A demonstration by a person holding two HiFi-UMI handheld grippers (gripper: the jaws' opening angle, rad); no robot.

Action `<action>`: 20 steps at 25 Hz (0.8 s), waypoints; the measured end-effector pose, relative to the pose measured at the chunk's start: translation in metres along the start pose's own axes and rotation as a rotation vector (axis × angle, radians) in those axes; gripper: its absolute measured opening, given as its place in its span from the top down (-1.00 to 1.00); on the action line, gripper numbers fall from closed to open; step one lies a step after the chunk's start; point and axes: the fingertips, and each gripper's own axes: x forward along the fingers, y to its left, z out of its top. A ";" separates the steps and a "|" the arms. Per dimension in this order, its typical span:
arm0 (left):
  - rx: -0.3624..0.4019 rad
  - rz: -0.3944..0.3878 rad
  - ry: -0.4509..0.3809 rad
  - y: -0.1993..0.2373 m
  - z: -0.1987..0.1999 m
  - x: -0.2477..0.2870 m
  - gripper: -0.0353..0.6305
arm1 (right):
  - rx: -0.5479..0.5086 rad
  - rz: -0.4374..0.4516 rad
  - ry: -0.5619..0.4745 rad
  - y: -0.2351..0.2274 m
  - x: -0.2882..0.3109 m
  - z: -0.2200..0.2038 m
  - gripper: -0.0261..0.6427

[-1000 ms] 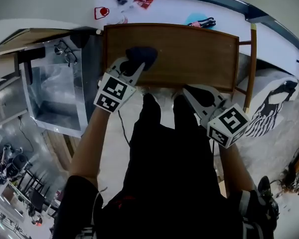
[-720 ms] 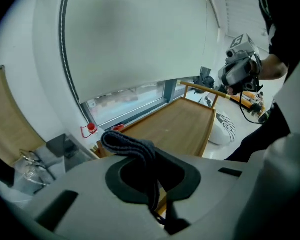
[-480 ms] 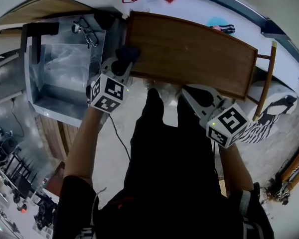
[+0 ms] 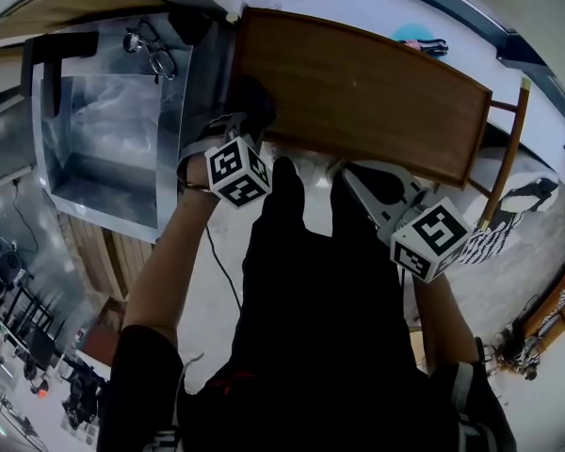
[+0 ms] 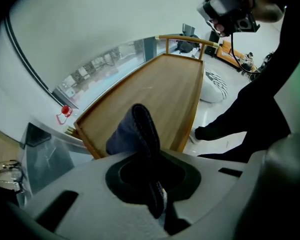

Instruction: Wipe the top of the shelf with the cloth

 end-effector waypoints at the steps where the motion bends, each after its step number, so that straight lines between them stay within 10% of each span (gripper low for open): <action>1: 0.000 -0.016 0.005 -0.004 0.000 0.004 0.79 | 0.007 -0.005 0.001 -0.003 -0.002 -0.002 0.91; 20: 0.027 -0.175 0.050 -0.046 0.045 0.062 0.79 | 0.089 -0.072 -0.055 -0.048 -0.056 -0.026 0.91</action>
